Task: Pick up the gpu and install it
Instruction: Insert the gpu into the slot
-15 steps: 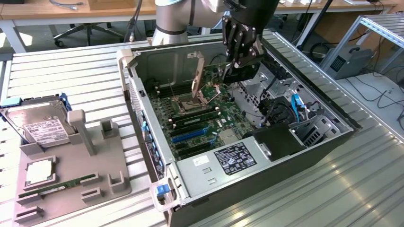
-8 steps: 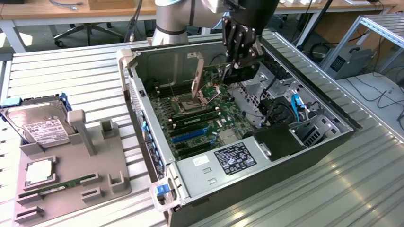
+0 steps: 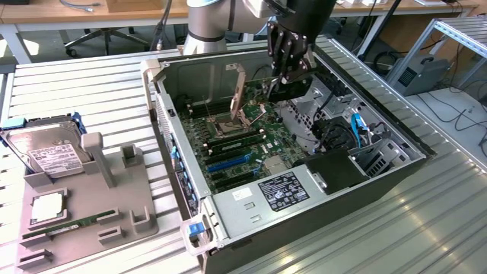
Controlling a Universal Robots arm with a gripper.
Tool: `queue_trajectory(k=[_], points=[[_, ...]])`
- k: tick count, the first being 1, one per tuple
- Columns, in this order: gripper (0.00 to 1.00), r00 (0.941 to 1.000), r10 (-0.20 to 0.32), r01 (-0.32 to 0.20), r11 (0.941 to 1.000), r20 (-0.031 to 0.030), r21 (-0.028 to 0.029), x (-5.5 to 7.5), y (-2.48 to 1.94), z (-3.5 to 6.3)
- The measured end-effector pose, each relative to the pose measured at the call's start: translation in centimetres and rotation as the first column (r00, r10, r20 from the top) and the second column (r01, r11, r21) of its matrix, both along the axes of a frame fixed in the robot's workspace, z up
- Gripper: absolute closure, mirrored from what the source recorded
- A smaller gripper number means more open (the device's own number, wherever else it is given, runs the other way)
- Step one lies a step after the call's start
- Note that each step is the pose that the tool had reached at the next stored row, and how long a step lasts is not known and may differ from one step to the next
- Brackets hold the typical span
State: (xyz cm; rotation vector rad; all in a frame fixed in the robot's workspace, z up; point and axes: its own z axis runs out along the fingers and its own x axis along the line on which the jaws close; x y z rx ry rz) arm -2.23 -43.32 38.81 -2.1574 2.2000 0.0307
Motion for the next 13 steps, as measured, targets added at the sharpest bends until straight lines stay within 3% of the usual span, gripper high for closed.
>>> queue_trajectory(k=[13], points=[[0.73, 1.0000, 0.000, 0.000, 1.0000, 0.0000, 0.0000, -0.10, 0.00, -0.30]])
